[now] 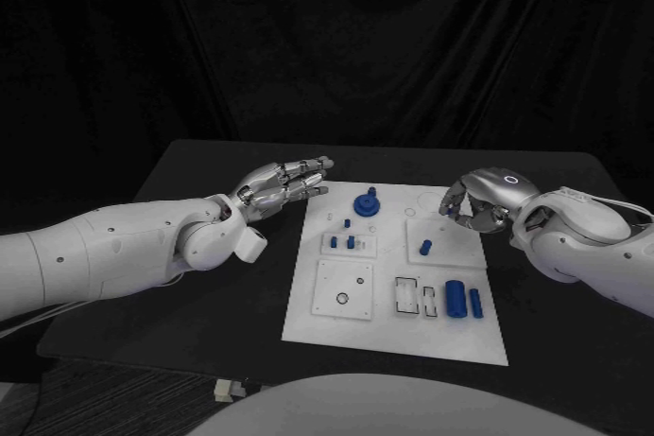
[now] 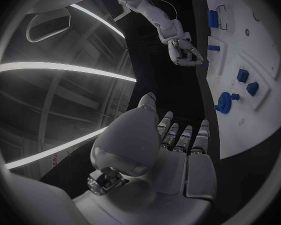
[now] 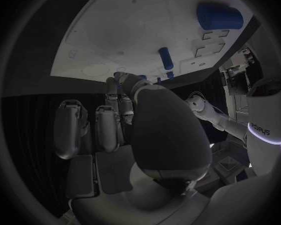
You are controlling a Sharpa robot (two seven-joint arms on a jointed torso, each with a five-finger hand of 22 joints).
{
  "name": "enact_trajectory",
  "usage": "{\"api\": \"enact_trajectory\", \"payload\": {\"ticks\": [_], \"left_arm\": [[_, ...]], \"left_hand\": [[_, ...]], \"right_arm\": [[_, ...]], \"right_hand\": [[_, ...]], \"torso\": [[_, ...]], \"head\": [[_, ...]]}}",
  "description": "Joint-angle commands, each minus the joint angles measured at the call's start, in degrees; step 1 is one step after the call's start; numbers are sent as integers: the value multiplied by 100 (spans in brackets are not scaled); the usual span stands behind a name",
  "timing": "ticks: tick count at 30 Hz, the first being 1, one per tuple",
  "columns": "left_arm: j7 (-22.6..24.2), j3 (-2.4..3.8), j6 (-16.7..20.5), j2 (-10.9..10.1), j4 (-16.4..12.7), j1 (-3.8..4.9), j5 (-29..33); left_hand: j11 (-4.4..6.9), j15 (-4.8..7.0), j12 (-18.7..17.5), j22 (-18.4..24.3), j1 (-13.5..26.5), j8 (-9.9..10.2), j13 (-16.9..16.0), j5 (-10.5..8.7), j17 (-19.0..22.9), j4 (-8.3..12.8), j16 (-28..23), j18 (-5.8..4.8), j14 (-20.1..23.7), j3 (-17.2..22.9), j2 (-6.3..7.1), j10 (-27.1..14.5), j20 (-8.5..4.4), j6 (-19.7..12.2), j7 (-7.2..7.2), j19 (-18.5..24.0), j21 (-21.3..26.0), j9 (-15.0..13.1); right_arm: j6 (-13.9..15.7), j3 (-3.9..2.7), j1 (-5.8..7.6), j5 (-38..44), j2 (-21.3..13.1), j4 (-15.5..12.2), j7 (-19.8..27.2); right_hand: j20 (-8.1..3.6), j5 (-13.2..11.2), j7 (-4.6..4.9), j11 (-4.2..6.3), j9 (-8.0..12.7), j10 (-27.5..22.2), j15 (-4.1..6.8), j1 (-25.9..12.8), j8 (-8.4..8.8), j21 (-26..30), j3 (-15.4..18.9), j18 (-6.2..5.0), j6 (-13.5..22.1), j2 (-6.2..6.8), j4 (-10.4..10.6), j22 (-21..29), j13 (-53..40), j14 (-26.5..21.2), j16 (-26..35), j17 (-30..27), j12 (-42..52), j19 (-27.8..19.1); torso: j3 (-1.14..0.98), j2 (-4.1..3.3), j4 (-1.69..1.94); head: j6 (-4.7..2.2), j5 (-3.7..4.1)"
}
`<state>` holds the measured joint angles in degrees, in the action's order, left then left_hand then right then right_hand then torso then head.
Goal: Assemble the parts on the task board
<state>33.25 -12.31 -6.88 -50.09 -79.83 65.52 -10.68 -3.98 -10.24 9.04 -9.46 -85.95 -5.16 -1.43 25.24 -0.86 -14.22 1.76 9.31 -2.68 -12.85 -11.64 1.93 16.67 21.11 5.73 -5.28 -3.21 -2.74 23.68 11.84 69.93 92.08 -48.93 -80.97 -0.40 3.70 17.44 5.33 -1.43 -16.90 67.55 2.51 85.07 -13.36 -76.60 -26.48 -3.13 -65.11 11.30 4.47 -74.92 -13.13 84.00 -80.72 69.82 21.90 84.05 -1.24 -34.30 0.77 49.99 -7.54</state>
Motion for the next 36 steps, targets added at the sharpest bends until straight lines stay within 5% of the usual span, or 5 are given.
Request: {"api": "enact_trajectory", "payload": {"ticks": [1,10,19,36], "left_arm": [[42,6,-78,5,-7,-10,46],[38,6,-75,2,-2,-11,46],[26,6,-82,-13,-6,-12,46],[9,6,-118,-9,9,-101,46]], "left_hand": [[-15,-8,11,7,-54,-19,-6,31,-7,37,32,61,-28,-1,7,8,11,41,8,-46,-17,-7],[-16,-9,8,6,-55,-20,-6,30,-7,38,34,60,-30,-1,8,7,12,42,9,-48,-17,-7],[-18,-11,11,0,-56,-23,-6,27,-8,39,36,58,-32,-3,10,8,13,44,11,-52,-19,-7],[-22,-14,10,6,-55,-24,-6,23,-7,39,35,56,-30,-6,12,8,14,36,12,-51,-18,-5]], "right_arm": [[154,-5,79,-1,-74,-157,-110],[97,-4,286,20,-220,-962,-264],[-275,-4,256,65,-73,-1580,-404],[-1033,-3,-15,74,447,-1690,-419]], "right_hand": [[-29,-34,2,10,-1,8,29,-20,34,26,-14,0,-27,22,3,-1094,-1,224,27,-7,-25,52],[-31,-92,6,6,16,24,29,-38,78,39,-30,-2,-14,35,10,-1090,23,225,31,-10,-86,46],[-26,-152,18,-9,37,19,18,-52,133,107,-54,-16,14,18,27,-1071,47,206,74,-89,-156,17],[-18,-213,26,-17,49,21,9,-58,165,183,-65,-32,21,-10,37,-1048,61,187,110,-149,-204,-16]], "torso": [[-1,-2,1],[-4,-3,1],[6,3,4],[4,-3,3]], "head": [[1,-6],[1,-43],[1,-141],[1,-216]]}}
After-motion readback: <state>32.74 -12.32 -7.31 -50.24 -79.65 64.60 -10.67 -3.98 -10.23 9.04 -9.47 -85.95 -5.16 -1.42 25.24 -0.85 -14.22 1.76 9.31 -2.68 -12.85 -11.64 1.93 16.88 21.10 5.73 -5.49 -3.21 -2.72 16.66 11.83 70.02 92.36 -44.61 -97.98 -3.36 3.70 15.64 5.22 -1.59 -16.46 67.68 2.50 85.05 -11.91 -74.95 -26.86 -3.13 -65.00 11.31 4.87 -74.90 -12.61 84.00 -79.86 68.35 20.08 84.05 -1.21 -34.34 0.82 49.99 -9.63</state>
